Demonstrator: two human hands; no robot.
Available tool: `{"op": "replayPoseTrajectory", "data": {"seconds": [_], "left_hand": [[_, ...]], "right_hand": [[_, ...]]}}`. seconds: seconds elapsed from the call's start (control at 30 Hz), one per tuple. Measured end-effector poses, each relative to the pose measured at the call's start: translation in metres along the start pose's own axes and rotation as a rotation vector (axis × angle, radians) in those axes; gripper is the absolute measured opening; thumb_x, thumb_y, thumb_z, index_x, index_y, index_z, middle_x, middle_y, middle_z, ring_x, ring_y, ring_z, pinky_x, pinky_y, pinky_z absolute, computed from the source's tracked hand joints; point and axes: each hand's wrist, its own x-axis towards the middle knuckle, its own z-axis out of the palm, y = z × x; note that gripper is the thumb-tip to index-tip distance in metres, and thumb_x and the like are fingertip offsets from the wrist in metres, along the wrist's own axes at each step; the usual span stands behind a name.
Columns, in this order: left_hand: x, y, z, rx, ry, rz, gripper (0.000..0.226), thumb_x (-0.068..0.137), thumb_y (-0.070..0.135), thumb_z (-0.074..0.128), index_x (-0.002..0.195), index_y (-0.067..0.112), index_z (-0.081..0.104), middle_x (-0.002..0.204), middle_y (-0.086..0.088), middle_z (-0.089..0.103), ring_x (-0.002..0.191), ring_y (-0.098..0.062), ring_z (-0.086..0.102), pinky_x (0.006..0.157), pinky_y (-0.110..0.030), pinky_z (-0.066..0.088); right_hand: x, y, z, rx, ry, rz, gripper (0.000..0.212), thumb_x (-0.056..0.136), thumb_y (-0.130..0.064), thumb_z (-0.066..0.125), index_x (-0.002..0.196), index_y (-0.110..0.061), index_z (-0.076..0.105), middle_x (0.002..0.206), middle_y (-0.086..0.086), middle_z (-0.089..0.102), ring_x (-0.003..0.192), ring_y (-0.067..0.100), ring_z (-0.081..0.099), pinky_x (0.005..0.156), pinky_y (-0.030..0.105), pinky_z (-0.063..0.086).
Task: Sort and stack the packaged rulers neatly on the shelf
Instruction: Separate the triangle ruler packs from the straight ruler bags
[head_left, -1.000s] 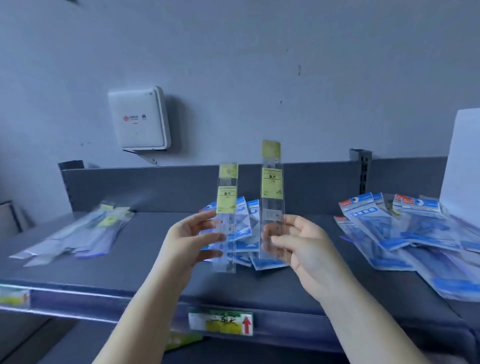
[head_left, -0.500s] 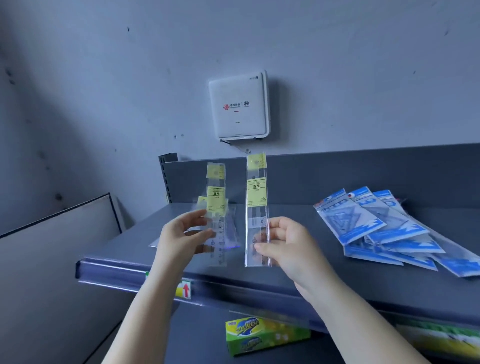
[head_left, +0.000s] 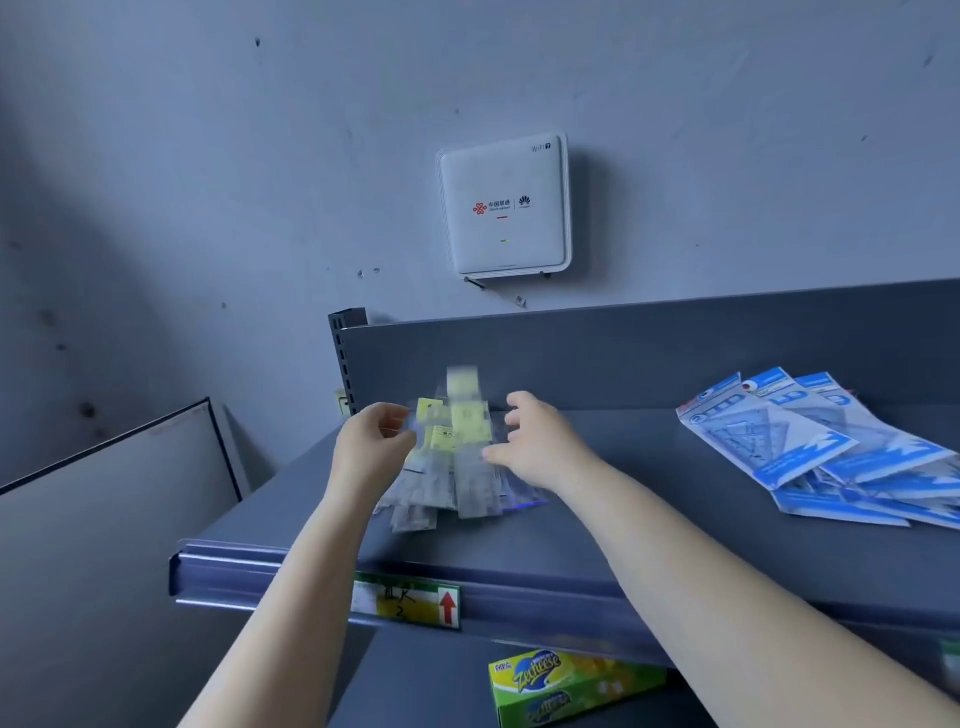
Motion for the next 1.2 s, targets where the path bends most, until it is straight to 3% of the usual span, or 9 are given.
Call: {"op": "replayPoseTrajectory", "data": {"seconds": [0.17, 0.33, 0.43, 0.53, 0.77, 1.0, 1.2], "left_hand": [[-0.015, 0.018, 0.014, 0.108, -0.077, 0.135, 0.024, 0.086, 0.011, 0.056, 0.109, 0.013, 0.061, 0.098, 0.001, 0.06, 0.078, -0.011, 0.055, 0.061, -0.019, 0.042], [-0.036, 0.063, 0.052, 0.311, -0.132, 0.301, 0.029, 0.086, 0.016, 0.056, 0.115, 0.018, 0.059, 0.106, 0.005, 0.056, 0.089, -0.015, 0.052, 0.074, -0.025, 0.038], [-0.057, 0.098, 0.086, 0.463, -0.138, 0.456, 0.033, 0.087, 0.022, 0.054, 0.12, 0.02, 0.054, 0.115, 0.004, 0.057, 0.104, -0.019, 0.053, 0.081, -0.028, 0.039], [-0.078, 0.133, 0.123, 0.543, -0.165, 0.571, 0.038, 0.089, 0.027, 0.05, 0.127, 0.022, 0.049, 0.121, 0.005, 0.054, 0.111, -0.02, 0.051, 0.086, -0.029, 0.037], [-0.137, 0.222, 0.211, 0.436, -0.254, 0.69, 0.036, 0.091, 0.029, 0.049, 0.127, 0.024, 0.049, 0.117, 0.005, 0.056, 0.108, -0.019, 0.052, 0.084, -0.026, 0.036], [-0.204, 0.296, 0.306, 0.326, -0.466, 0.665, 0.034, 0.088, 0.03, 0.053, 0.121, 0.023, 0.054, 0.114, 0.004, 0.056, 0.105, -0.018, 0.055, 0.086, -0.031, 0.045], [-0.237, 0.344, 0.375, 0.363, -0.598, 0.578, 0.029, 0.088, 0.032, 0.052, 0.115, 0.025, 0.056, 0.11, 0.007, 0.059, 0.1, -0.019, 0.056, 0.079, -0.027, 0.042]], "right_hand": [[-0.024, 0.014, -0.025, -0.374, 0.126, -0.195, 0.028, 0.09, -0.021, 0.053, 0.118, -0.017, 0.053, 0.116, -0.002, 0.054, 0.103, 0.02, 0.053, 0.08, 0.032, 0.047], [-0.05, 0.04, -0.077, -0.857, 0.28, -0.282, 0.025, 0.094, -0.026, 0.044, 0.116, -0.017, 0.051, 0.114, -0.001, 0.052, 0.107, 0.022, 0.049, 0.072, 0.03, 0.034], [-0.065, 0.063, -0.115, -0.962, 0.335, -0.251, 0.022, 0.095, -0.028, 0.042, 0.112, -0.016, 0.05, 0.11, 0.0, 0.052, 0.106, 0.022, 0.048, 0.073, 0.03, 0.031], [-0.08, 0.089, -0.152, -1.0, 0.383, -0.187, 0.013, 0.094, -0.025, 0.042, 0.102, -0.017, 0.048, 0.103, 0.0, 0.049, 0.105, 0.021, 0.049, 0.071, 0.028, 0.029], [-0.126, 0.15, -0.243, -0.944, 0.426, -0.094, 0.025, 0.093, -0.031, 0.044, 0.114, -0.019, 0.052, 0.112, -0.002, 0.052, 0.107, 0.021, 0.049, 0.071, 0.03, 0.033], [-0.18, 0.224, -0.346, -0.736, 0.477, 0.047, 0.023, 0.089, -0.031, 0.051, 0.111, -0.023, 0.056, 0.111, -0.007, 0.056, 0.107, 0.017, 0.051, 0.078, 0.03, 0.043], [-0.205, 0.283, -0.426, -0.615, 0.531, 0.182, 0.02, 0.087, -0.024, 0.057, 0.104, -0.016, 0.061, 0.109, 0.001, 0.061, 0.103, 0.02, 0.054, 0.085, 0.031, 0.044]]}}
